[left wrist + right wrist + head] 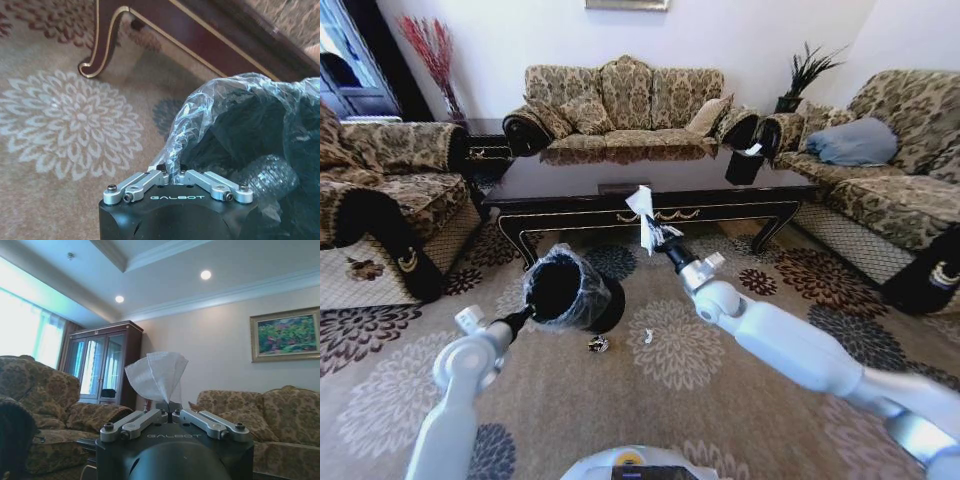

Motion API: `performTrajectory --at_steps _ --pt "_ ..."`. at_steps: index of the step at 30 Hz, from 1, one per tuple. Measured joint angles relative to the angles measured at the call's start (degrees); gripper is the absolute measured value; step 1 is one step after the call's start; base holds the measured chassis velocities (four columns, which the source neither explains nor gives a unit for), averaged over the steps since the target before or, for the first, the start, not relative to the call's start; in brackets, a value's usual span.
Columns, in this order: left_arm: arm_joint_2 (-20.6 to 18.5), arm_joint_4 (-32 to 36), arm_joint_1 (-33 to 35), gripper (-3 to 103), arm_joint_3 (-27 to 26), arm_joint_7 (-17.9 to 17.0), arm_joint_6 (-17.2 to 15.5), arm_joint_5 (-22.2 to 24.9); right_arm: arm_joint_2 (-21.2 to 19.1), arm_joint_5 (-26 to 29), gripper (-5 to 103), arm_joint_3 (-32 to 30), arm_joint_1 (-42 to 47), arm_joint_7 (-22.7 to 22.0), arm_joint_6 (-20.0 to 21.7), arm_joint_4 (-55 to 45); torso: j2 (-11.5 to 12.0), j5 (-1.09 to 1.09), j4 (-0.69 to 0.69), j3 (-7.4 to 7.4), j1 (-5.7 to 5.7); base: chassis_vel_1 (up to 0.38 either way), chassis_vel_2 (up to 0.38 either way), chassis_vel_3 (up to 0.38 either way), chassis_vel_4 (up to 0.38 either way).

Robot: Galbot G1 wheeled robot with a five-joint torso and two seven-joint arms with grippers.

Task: Move to the front of the table and pick up the trash from the floor, then place it into the trash bin.

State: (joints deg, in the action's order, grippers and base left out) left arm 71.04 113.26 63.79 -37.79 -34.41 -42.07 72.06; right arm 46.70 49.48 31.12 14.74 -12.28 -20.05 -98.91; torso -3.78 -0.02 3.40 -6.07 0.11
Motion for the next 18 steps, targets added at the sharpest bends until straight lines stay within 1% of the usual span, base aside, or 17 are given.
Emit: performTrajectory --at_steps 1,2,4,5,8,9,13,16,18 --pt "0.08 -2.53 -2.32 2 1.64 -0.57 -0.02 0.02 0.83 0.19 0 1.30 -1.33 0.61 -0.58 1.15 0.00 0.00 0.01 0.00 0.00 0.000 0.000 0.000 0.000" --pt "0.08 -2.53 -2.32 2 1.64 -0.57 -0.02 0.02 0.83 0.19 0 1.30 -1.33 0.61 -0.58 1.15 0.00 0.00 0.01 0.00 0.00 0.000 0.000 0.000 0.000" --pt "0.72 -6.48 -5.66 2 4.27 -1.47 0.00 -0.07 2.19 0.24 0 3.76 -3.24 2.75 -2.02 3.24 0.00 0.03 0.04 0.00 0.00 0.000 0.000 0.000 0.000" --pt "0.72 -6.48 -5.66 2 4.27 -1.47 0.00 -0.07 2.19 0.24 0 3.76 -3.24 2.75 -2.02 3.24 0.00 0.03 0.04 0.00 0.00 0.000 0.000 0.000 0.000" --pt "2.25 -10.19 -8.58 2 6.77 -1.90 -0.03 -0.75 4.23 -0.52 0 5.70 -4.45 5.34 -4.02 5.13 0.00 0.02 0.01 0.00 0.00 0.000 0.000 0.000 0.000" --pt "2.25 -10.19 -8.58 2 6.77 -1.90 -0.03 -0.75 4.23 -0.52 0 5.70 -4.45 5.34 -4.02 5.13 0.00 0.02 0.01 0.00 0.00 0.000 0.000 0.000 0.000" --pt "3.85 -14.08 -11.44 2 8.63 -1.90 -0.04 -1.64 6.66 -0.96 0 7.33 -4.60 5.66 -4.29 6.38 0.00 0.02 0.02 0.01 -0.01 0.000 0.000 0.000 0.000" --pt "4.69 -15.59 -12.58 2 9.25 -1.86 -0.04 -1.94 7.62 -1.55 0 8.19 -4.60 5.74 -4.56 7.13 0.01 0.02 0.01 0.01 -0.01 0.000 0.000 0.000 0.000" --pt "5.77 -16.90 -13.85 2 9.87 -1.68 -0.06 -2.31 8.60 -2.28 0 9.33 -4.40 6.84 -5.05 8.04 0.00 0.01 0.02 0.01 0.00 0.000 0.000 0.000 0.000"
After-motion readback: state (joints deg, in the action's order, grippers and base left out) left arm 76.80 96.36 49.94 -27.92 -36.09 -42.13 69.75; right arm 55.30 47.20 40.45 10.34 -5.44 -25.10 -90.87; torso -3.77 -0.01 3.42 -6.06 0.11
